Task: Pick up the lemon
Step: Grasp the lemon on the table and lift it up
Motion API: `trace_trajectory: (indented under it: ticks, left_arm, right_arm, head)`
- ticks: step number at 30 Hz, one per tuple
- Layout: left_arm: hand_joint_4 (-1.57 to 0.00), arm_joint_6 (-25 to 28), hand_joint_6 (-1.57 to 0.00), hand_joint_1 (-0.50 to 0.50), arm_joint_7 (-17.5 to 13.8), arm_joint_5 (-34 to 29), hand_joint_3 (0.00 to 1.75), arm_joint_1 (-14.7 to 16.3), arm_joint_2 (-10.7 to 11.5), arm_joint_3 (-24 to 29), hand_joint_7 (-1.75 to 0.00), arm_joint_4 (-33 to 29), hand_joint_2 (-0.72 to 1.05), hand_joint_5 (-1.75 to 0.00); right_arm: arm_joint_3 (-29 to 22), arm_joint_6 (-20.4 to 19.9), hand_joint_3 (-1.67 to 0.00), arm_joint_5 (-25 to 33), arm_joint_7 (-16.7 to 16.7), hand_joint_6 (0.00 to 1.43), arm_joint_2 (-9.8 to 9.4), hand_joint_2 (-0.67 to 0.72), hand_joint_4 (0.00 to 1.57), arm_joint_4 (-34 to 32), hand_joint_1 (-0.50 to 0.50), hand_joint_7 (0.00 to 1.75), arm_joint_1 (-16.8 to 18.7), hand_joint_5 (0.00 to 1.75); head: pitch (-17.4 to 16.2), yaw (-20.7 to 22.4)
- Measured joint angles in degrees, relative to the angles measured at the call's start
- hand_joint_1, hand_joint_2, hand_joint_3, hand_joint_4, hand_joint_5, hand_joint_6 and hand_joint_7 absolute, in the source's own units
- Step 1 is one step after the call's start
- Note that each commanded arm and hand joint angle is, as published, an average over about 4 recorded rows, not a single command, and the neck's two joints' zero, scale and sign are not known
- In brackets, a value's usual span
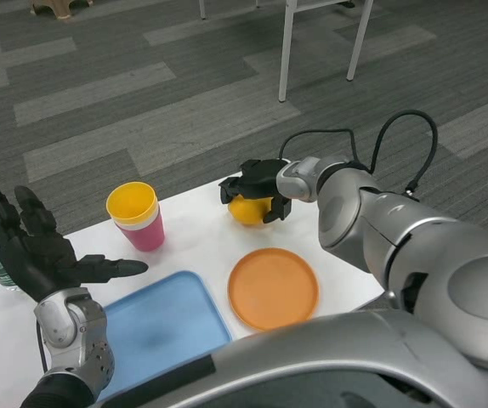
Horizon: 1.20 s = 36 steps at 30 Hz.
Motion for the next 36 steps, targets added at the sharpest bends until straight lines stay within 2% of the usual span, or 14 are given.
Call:
trace_trajectory:
  ticks: [3,5,7,11,15,17,23,27,29,36]
  left_arm:
    - [0.0,0.0,0.0,-0.5,0.0,0.0,0.09,0.3,0.0,0.1,-0.07,0.0,-0.72,0.0]
    - [0.0,0.0,0.0,-0.5,0.0,0.0,0.09,0.4,0.0,0.2,-0.07,0.0,-0.72,0.0]
    - [0.0,0.0,0.0,-0.5,0.0,0.0,0.09,0.4,0.0,0.2,-0.07,0.0,-0.72,0.0]
    - [0.0,0.0,0.0,-0.5,0.0,0.0,0.09,0.4,0.0,0.3,-0.07,0.0,-0.72,0.0]
    - [0.0,-0.1,0.0,-0.5,0.0,0.0,0.09,0.4,0.0,0.3,-0.07,0.1,-0.72,0.0]
    - [0.0,-0.2,0.0,-0.5,0.0,-0.1,0.09,0.4,0.0,0.4,-0.07,0.1,-0.72,0.0]
    - [0.0,-0.5,0.0,-0.5,-0.1,-0.1,0.09,0.4,0.0,0.8,-0.07,0.1,-0.72,0.0]
    - [0.0,-0.5,0.0,-0.5,-0.1,-0.1,0.09,0.3,0.0,1.0,-0.07,0.2,-0.72,0.0]
    - [0.0,-0.5,0.0,-0.5,-0.1,-0.1,0.09,0.2,0.0,1.1,-0.07,0.3,-0.72,0.0]
    - [0.0,-0.6,0.0,-0.5,-0.1,-0.1,0.09,-1.6,0.0,1.2,-0.07,1.3,-0.72,0.0]
  right_arm:
    - [0.0,0.0,-1.51,-0.1,0.4,0.09,0.06,-0.29,0.03,0.4,-0.25,1.29,0.2,1.36]
    - [0.0,0.0,-1.59,-0.1,0.6,0.13,0.06,-0.19,0.04,0.5,-0.25,1.4,0.3,1.36]
    - [0.0,0.0,-1.59,-0.1,0.9,0.16,0.06,-0.13,0.06,0.5,-0.25,1.5,0.6,1.36]
    - [0.0,0.0,-1.59,-0.1,1.3,0.22,0.05,-0.05,0.06,0.5,-0.25,1.54,0.8,1.36]
    - [-1.2,-0.1,-1.59,-0.2,1.8,0.23,-0.01,-0.1,0.09,0.5,-0.21,1.54,1.1,1.36]
    - [-3.9,-0.3,-1.55,-0.2,2.0,0.23,-0.16,-0.1,0.09,0.6,-0.21,1.54,1.7,1.36]
    - [-21.4,-1.3,-1.43,-0.1,2.2,0.23,-1.75,-0.1,0.11,0.9,-0.21,1.47,4.7,1.26]
    - [-34.6,-1.5,-1.43,0.1,1.8,0.21,-3.86,-0.1,0.11,-0.1,-0.21,1.41,6.6,1.26]
    - [-39.5,-1.7,-1.43,0.2,1.3,0.2,-4.54,-0.1,0.11,-1.0,-0.2,1.4,7.5,1.26]
    - [-60.0,-3.2,-1.43,-0.4,-2.8,0.23,-7.51,-0.13,0.17,-11.1,-0.19,1.29,11.8,1.26]
  head:
    - [-0.3,0.1]
    - [-0.4,0.1]
    - [-0.5,0.0]
    - [-0.8,-0.2]
    - [-1.0,-0.1]
    - [-1.0,0.1]
    - [-0.6,0.4]
    - [-0.1,0.4]
    - [0.2,0.3]
    - [2.3,0.1]
